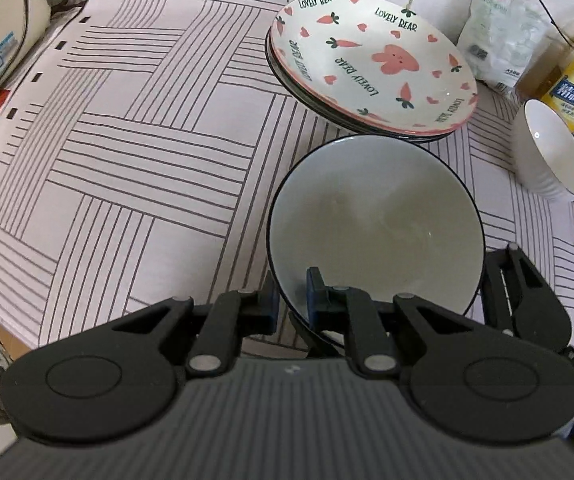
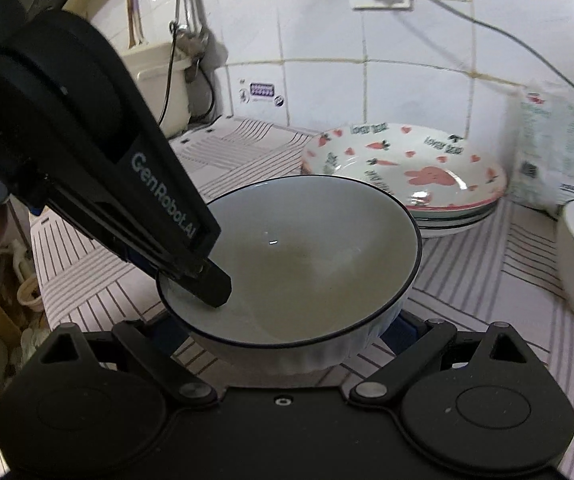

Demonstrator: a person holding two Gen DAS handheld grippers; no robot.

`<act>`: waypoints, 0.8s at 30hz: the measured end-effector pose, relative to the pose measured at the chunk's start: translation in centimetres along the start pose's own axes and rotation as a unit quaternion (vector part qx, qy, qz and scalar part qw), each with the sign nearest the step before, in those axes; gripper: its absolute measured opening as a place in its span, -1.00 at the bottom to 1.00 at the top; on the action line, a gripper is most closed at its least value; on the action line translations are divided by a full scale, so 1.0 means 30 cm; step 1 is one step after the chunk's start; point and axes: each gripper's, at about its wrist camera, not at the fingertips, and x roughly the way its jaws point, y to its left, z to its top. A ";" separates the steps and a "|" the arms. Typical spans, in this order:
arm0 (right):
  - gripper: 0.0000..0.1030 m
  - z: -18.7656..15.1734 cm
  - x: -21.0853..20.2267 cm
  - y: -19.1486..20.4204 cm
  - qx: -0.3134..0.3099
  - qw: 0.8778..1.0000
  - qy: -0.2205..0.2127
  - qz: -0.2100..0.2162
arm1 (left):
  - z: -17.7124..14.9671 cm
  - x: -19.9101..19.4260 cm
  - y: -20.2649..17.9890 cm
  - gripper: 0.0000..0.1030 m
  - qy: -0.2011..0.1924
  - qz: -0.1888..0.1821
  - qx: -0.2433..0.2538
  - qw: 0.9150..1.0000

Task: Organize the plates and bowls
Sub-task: 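Lift the white bowl with both grippers and carry it toward the plate stack, then lower the bowl onto the mat beside the plates and open both grippers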

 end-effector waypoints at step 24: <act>0.91 0.001 -0.154 -0.042 -0.024 0.998 0.031 -0.044 | 0.011 -0.019 -0.019 -0.37 0.043 0.023 -0.039 0.998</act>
